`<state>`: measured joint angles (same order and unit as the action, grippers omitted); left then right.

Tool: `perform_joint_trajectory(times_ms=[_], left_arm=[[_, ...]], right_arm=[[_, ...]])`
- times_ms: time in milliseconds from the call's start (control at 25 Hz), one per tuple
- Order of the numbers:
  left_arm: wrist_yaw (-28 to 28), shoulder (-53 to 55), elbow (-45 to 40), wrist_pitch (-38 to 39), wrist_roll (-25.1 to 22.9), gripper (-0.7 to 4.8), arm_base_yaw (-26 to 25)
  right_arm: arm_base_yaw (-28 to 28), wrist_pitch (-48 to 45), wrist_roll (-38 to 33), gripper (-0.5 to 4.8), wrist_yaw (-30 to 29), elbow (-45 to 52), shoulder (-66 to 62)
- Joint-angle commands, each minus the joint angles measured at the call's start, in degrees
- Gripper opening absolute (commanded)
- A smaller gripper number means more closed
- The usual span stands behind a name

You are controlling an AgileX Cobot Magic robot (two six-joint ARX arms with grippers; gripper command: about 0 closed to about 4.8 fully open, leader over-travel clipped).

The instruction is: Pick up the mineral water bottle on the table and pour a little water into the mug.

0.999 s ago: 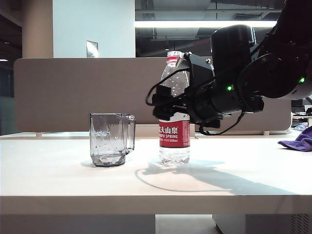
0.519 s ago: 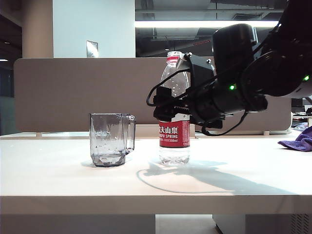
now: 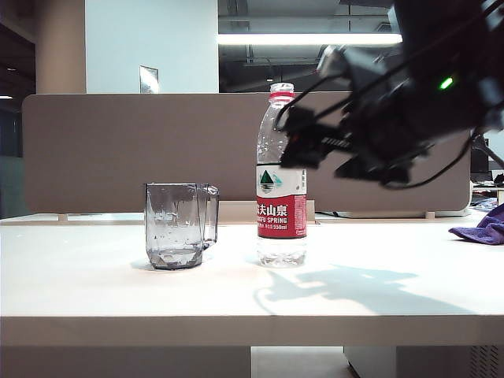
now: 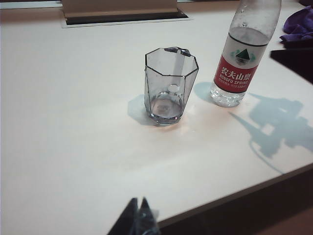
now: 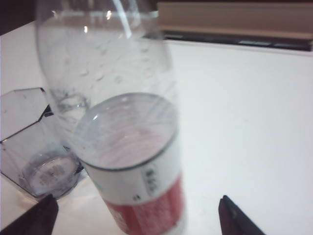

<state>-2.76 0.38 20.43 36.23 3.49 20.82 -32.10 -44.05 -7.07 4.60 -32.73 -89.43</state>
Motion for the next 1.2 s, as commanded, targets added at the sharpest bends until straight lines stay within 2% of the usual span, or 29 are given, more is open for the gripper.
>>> perform_joint_trajectory(times_ms=[40,80,120,200,240,479,719,839,879,999,1198], left_arm=[[0.15,0.04,0.26,-0.5,-0.02,-0.03,0.0],[0.15,0.04,0.26,-0.5,-0.02,-0.03,0.0],[0.15,0.04,0.26,-0.5,-0.02,-0.03,0.0],[0.15,0.04,0.26,-0.5,-0.02,-0.03,0.0],[0.15,0.04,0.26,-0.5,-0.02,-0.03,0.0],[0.15,0.04,0.26,-0.48,-0.02,-0.03,0.0],[0.15,0.04,0.26,-0.5,-0.02,-0.03,0.0],[0.11,0.04,0.26,-0.5,-0.02,-0.03,0.0],[0.13,0.04,0.26,-0.5,-0.02,-0.03,0.0],[0.15,0.04,0.26,-0.48,-0.02,-0.03,0.0],[0.15,0.04,0.26,-0.5,-0.02,-0.03,0.0]], right_arm=[[-0.15,2.71,-0.07,3.65,3.04,4.07,6.6],[-0.15,4.13,-0.11,2.15,3.32,6.93,11.04],[-0.15,4.92,-0.2,1.22,3.32,8.72,14.01],[-0.15,6.91,-0.33,0.14,3.26,11.47,19.39],[-0.15,8.17,-0.46,-0.06,3.32,12.52,21.86],[0.15,22.1,-0.15,-0.06,1.99,16.98,37.03],[0.22,23.23,-2.19,-0.06,-3.52,27.04,51.19],[0.24,23.28,-2.14,-0.06,-5.64,30.08,55.21],[0.26,23.23,-2.14,-0.06,-8.09,32.28,57.22],[0.26,29.66,-1.79,-0.06,-12.48,32.7,58.47],[0.26,34.58,-1.77,-0.05,-11.45,32.7,58.49]])
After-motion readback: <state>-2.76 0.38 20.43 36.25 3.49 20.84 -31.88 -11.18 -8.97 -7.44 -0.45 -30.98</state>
